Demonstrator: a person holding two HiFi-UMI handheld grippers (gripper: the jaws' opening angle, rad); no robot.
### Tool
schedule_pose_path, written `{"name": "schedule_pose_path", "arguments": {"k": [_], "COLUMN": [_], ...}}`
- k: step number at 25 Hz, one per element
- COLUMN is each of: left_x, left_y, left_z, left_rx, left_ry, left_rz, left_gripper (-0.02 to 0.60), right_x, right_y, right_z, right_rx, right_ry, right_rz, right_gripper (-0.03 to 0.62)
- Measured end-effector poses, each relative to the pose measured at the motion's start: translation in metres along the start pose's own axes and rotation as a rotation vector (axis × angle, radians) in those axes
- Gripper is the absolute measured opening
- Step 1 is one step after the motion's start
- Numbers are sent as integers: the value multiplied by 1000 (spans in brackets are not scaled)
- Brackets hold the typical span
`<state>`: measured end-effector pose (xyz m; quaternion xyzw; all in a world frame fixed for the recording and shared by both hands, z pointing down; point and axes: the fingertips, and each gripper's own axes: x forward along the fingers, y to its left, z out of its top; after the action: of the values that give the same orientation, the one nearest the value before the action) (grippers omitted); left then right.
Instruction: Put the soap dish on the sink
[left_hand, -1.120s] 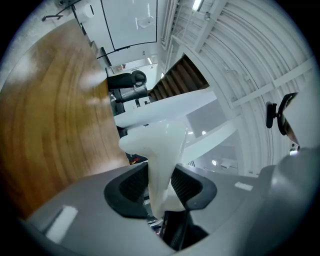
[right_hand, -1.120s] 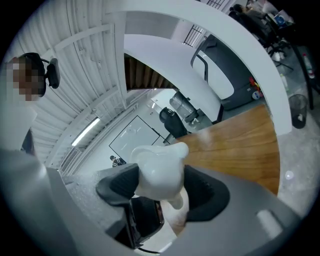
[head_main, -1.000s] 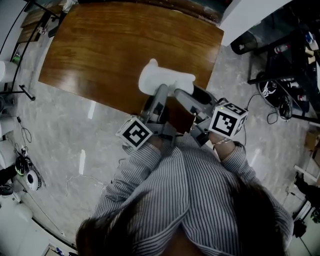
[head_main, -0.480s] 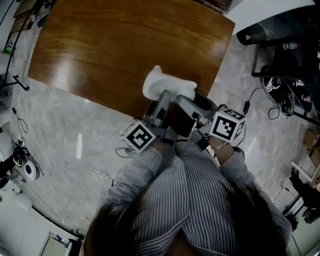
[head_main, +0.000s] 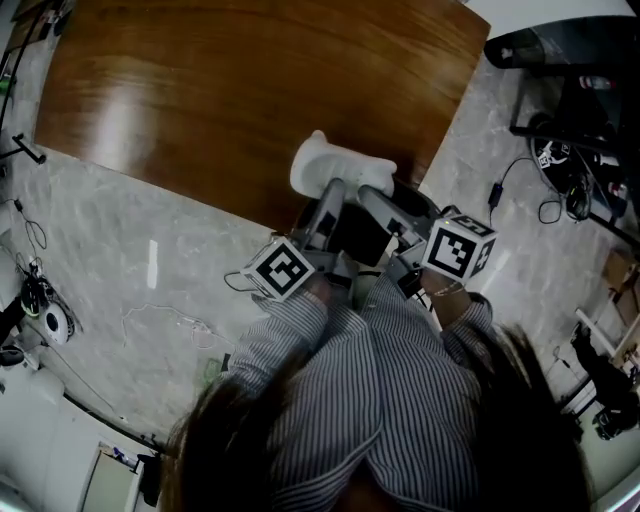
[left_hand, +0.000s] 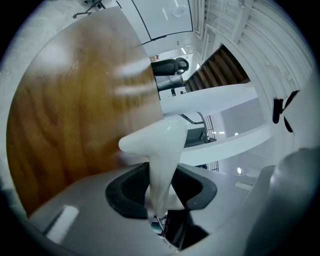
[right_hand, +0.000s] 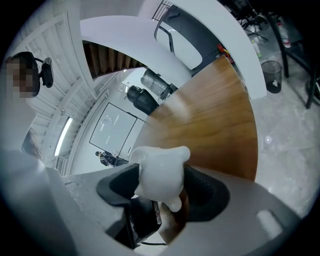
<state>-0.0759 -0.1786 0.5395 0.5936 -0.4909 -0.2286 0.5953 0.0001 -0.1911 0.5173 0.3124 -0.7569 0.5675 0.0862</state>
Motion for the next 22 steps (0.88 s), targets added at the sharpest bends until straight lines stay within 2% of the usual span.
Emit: {"name": "schedule_pose_path", "arguments": {"k": [8, 16, 22], "left_x": [4, 5, 12], "left_y": [11, 18, 17], "left_z": [-7, -2, 3], "left_rx": [-64, -9, -1], "left_ry": [27, 35, 42], "left_rz": [25, 49, 62], "left_gripper": [137, 138, 141], "right_x": [8, 7, 9], "right_y": [-10, -17, -19], "right_z": [-4, -4, 4], "right_rx": [1, -18, -25], "right_ry": [28, 30, 17], "right_rz": [-27, -62, -69], "right_gripper": [275, 275, 275]}}
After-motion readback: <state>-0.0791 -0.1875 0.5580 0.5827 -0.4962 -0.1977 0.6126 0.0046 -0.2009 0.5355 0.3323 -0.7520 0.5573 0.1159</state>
